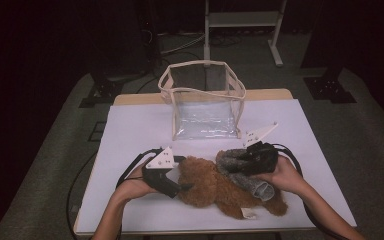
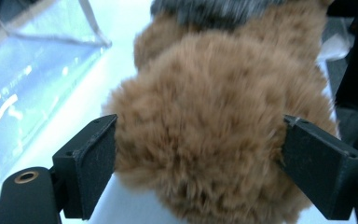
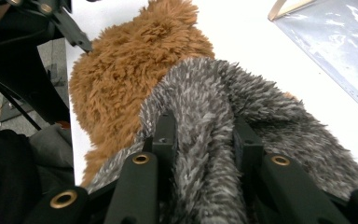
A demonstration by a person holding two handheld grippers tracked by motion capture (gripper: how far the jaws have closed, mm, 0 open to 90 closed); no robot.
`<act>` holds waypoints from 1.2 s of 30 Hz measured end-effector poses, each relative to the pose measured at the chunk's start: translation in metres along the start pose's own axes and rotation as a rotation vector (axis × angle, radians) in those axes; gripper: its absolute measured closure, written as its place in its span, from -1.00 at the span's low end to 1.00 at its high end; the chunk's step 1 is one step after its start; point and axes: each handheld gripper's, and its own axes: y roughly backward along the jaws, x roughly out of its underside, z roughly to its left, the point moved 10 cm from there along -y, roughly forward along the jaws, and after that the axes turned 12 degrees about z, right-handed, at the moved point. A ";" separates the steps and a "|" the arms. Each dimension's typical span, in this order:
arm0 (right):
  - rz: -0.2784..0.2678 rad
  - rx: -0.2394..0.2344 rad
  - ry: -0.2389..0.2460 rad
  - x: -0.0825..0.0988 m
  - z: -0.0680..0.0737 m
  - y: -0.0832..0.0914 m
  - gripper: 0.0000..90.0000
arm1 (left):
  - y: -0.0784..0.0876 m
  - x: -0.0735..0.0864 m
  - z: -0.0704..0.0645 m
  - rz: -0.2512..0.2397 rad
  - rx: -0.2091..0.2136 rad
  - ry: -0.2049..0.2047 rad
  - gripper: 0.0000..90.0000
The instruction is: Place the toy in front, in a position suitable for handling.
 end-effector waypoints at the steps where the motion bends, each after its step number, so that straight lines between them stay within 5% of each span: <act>1: 0.001 0.000 0.000 0.000 0.000 0.001 0.51 | -0.004 0.002 0.000 0.005 0.005 0.009 -0.68; 6: 0.016 0.010 0.055 -0.017 0.013 0.004 0.51 | -0.014 0.002 0.001 0.010 0.005 0.021 -0.67; 13: 0.060 -0.022 0.145 -0.052 0.026 -0.029 0.51 | -0.018 0.004 -0.001 0.013 0.001 0.015 -0.66; 17: 0.052 -0.041 0.148 -0.068 0.026 -0.040 0.51 | -0.018 0.004 0.002 0.004 -0.007 0.016 -0.66; 36: 0.053 -0.052 0.135 -0.071 0.020 -0.046 0.51 | -0.019 0.003 0.003 0.017 -0.040 0.000 -0.67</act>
